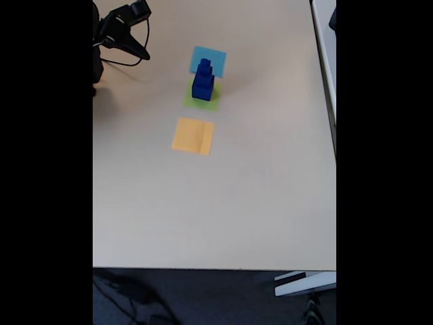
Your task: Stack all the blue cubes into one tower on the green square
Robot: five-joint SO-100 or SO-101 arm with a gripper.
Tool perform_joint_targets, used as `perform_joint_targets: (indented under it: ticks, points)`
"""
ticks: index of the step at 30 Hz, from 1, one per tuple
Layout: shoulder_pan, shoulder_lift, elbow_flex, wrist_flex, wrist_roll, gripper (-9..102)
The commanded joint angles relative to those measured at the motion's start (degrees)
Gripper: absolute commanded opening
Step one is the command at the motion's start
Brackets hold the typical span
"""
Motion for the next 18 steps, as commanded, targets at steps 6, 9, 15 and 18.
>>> perform_joint_targets:
  ticks: [6,9,15,18]
  points:
    - [0.88,1.41,2.81,-2.72,-11.16,0]
    - [1.23,1.41,4.39,-3.78,-13.97,0]
    - [0.97,1.41,8.53,-5.27,-17.4,0]
    - [0.7,1.41,10.72,-6.15,-18.81,0]
